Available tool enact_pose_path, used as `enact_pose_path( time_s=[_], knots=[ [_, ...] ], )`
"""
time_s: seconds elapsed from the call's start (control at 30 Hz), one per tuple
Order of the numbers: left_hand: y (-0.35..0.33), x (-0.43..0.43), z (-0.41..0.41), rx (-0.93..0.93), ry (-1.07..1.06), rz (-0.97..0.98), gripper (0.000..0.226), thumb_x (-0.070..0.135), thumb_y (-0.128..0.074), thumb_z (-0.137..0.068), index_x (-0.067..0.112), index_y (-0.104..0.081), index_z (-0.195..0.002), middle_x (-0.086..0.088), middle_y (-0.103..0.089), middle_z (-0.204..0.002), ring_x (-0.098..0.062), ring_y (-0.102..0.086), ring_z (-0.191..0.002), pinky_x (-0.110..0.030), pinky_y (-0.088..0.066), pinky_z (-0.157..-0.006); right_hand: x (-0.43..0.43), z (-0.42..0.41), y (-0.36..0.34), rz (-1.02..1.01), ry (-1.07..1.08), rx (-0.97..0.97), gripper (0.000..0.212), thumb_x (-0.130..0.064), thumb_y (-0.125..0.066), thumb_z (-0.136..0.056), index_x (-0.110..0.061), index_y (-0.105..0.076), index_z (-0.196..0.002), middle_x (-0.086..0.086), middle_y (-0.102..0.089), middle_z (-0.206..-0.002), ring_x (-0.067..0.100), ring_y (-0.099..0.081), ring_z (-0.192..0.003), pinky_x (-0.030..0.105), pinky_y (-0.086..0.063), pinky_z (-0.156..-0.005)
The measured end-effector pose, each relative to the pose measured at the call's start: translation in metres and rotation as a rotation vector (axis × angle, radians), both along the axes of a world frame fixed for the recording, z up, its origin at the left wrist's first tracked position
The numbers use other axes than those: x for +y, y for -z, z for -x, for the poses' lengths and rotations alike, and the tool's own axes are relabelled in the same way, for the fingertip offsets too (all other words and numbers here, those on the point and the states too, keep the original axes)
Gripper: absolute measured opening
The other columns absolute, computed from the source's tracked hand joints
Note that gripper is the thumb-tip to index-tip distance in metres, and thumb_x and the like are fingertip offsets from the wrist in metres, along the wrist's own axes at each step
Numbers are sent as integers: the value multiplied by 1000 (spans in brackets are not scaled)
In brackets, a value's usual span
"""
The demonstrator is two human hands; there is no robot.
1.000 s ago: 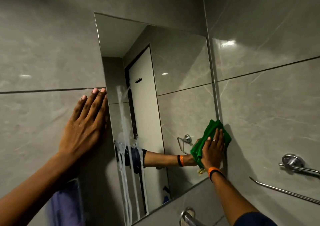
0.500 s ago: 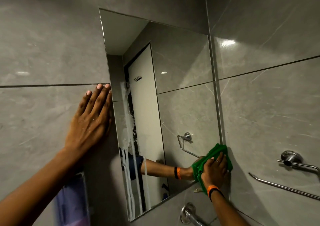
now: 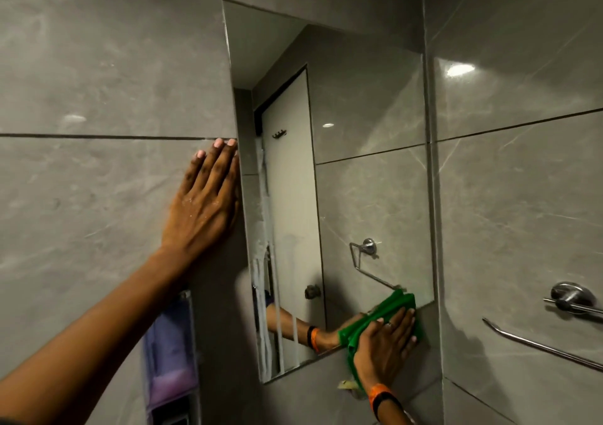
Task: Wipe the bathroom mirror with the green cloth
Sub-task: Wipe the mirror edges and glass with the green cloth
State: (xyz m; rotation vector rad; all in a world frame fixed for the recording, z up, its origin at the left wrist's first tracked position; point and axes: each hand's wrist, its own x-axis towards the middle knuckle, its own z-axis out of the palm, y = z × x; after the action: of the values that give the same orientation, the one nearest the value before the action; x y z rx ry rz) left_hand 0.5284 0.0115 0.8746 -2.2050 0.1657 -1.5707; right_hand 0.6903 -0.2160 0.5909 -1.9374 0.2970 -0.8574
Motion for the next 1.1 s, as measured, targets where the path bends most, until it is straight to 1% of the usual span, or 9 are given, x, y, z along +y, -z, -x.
enact_pose_path(
  time_s=[0.1, 0.23, 0.37, 0.43, 0.53, 0.67, 0.8, 0.97, 1.1],
  knots=[
    [0, -1, 0, 5, 0, 3, 63, 28, -26, -100, 3, -11, -155, -20, -10, -165, -31, -5, -153, -49, -8, -126, 34, 27, 17, 37, -9, -106, 68, -31, -19, -96, 4, -25, -154, 22, -28, -163, 37, -29, -151, 54, -24, -123],
    [0, 0, -1, -15, -1, 2, 62, 25, -31, -101, 3, -10, -155, -19, -10, -165, -30, -5, -153, -47, -7, -126, 77, 63, 32, 90, -84, -251, 63, -24, -28, -98, 3, -25, -155, 19, -25, -164, 35, -25, -153, 52, -26, -122],
    [0, 1, -2, -31, 6, -1, 61, 21, -36, -102, 3, -12, -155, -19, -12, -165, -30, -7, -153, -44, -4, -125, 112, 91, 36, 182, -182, -342, 62, -32, -21, -102, 3, -27, -153, 21, -28, -164, 34, -24, -153, 51, -26, -122],
    [0, 0, -3, -43, 3, -10, 62, 19, -39, -101, 3, -13, -155, -18, -13, -165, -30, -7, -153, -43, -3, -125, 119, 97, 35, 223, -197, -366, 64, -34, -19, -103, 5, -30, -152, 22, -30, -162, 35, -25, -153, 52, -26, -121],
    [-1, 1, -4, -57, -11, -19, 62, 20, -38, -101, 3, -11, -155, -18, -12, -165, -29, -6, -153, -44, -3, -125, 122, 98, 29, 229, -196, -384, 65, -34, -19, -103, 8, -32, -150, 23, -30, -161, 37, -27, -151, 55, -28, -119],
    [-2, 2, -5, -58, -13, -23, 62, 22, -36, -102, 3, -10, -155, -17, -11, -166, -29, -5, -154, -46, -7, -126, 127, 97, 16, 233, -184, -436, 65, -36, -20, -103, 5, -29, -152, 21, -27, -163, 36, -24, -153, 55, -26, -119],
    [-1, 0, -2, -71, 6, -21, 62, 19, -38, -101, 2, -13, -155, -18, -14, -165, -30, -8, -153, -47, -11, -126, 133, 99, -18, 244, -187, -487, 66, -36, -23, -102, 2, -23, -156, 16, -18, -168, 33, -18, -156, 53, -23, -123],
    [-3, -1, 6, -60, 20, 2, 61, 19, -33, -99, 2, -15, -154, -18, -16, -164, -31, -10, -153, -48, -13, -125, 143, 109, -86, 218, -145, -496, 67, -34, -28, -102, -6, -9, -160, 11, -8, -170, 26, -9, -158, 49, -16, -127],
    [-6, 3, 13, -55, 12, 40, 64, 21, -37, -96, 0, -17, -154, -19, -17, -164, -32, -11, -152, -48, -15, -125, 147, 108, -139, 200, -135, -526, 66, -36, -25, -103, -7, -8, -160, 10, -6, -171, 23, -3, -158, 49, -13, -128]
  ],
)
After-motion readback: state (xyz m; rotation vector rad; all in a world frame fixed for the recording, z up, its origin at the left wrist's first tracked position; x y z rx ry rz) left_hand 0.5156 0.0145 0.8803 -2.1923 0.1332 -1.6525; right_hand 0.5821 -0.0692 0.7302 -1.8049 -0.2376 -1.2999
